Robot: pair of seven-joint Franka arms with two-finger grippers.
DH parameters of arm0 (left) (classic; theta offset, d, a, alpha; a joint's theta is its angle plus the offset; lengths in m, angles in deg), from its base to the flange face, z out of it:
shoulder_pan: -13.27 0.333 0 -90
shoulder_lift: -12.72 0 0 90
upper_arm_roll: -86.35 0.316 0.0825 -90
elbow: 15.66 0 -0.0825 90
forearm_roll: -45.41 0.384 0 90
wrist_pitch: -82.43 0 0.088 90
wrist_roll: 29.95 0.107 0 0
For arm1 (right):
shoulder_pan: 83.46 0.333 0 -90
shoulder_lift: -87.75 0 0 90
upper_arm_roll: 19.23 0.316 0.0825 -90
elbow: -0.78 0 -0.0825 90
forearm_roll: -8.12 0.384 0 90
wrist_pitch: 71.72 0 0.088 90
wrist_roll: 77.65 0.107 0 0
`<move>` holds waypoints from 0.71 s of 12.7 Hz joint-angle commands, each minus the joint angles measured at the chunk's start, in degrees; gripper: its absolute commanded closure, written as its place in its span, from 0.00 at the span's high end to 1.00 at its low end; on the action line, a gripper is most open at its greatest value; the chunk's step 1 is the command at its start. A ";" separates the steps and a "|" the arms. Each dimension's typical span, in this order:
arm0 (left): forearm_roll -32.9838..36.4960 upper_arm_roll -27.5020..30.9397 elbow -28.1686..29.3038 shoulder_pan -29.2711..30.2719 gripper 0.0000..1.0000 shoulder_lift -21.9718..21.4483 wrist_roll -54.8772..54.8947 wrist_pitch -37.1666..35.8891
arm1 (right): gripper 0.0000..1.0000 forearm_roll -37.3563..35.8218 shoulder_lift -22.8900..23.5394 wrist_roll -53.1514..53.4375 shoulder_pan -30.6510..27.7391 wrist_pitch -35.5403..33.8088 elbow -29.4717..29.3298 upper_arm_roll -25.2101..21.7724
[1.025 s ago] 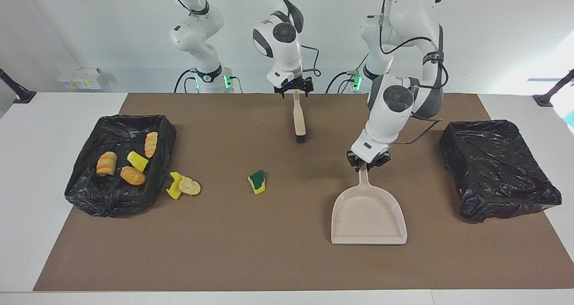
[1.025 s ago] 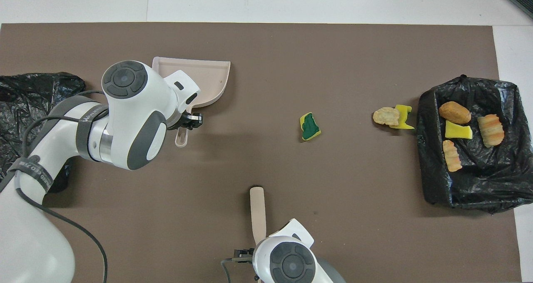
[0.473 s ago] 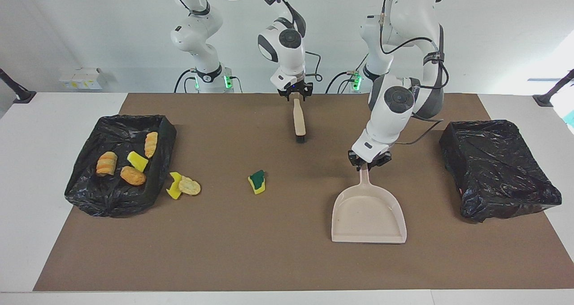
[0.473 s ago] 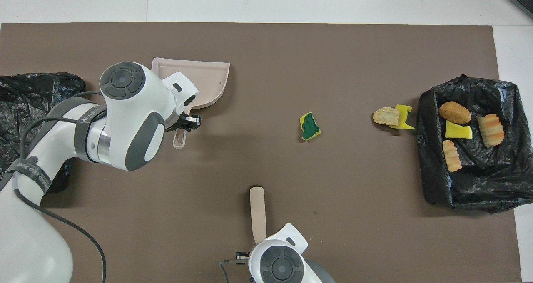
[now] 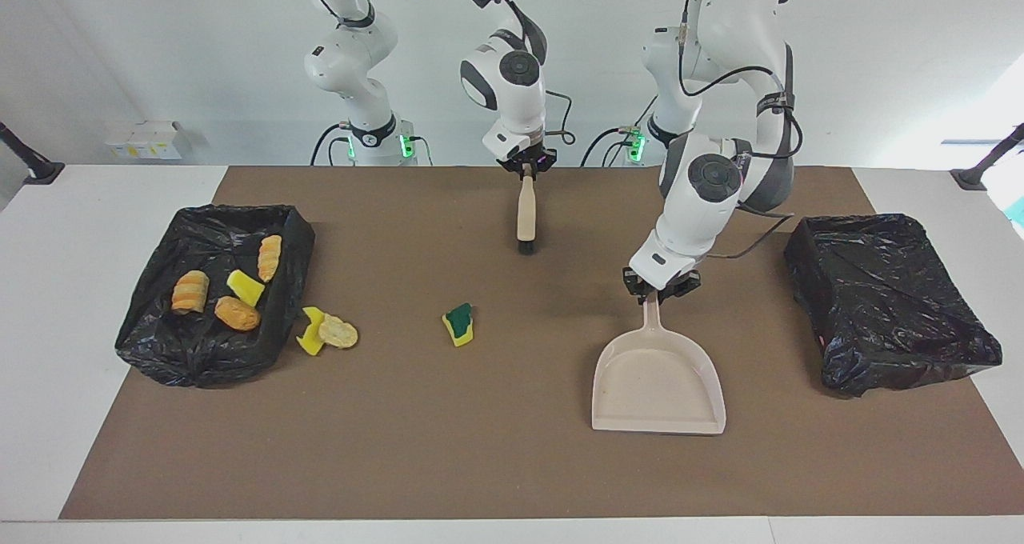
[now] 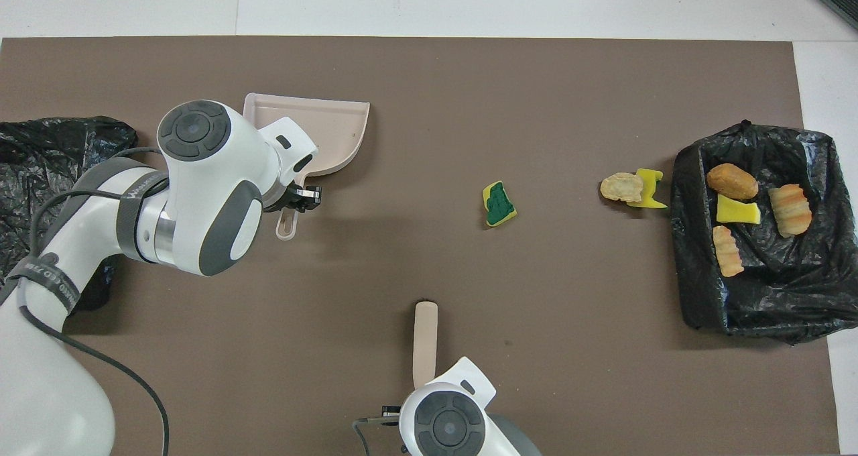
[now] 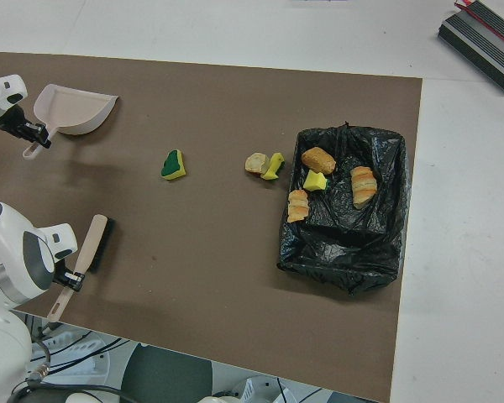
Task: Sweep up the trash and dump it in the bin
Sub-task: 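Grasp the wooden brush handle with the right gripper, then carry the brush to the bread piece beside the bag with the right gripper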
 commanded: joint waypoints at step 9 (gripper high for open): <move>0.41 -0.57 -3.33 0.83 0.00 -0.26 18.38 -6.73 | 0.00 -20.57 5.28 -22.19 -27.08 -22.34 -21.98 -0.14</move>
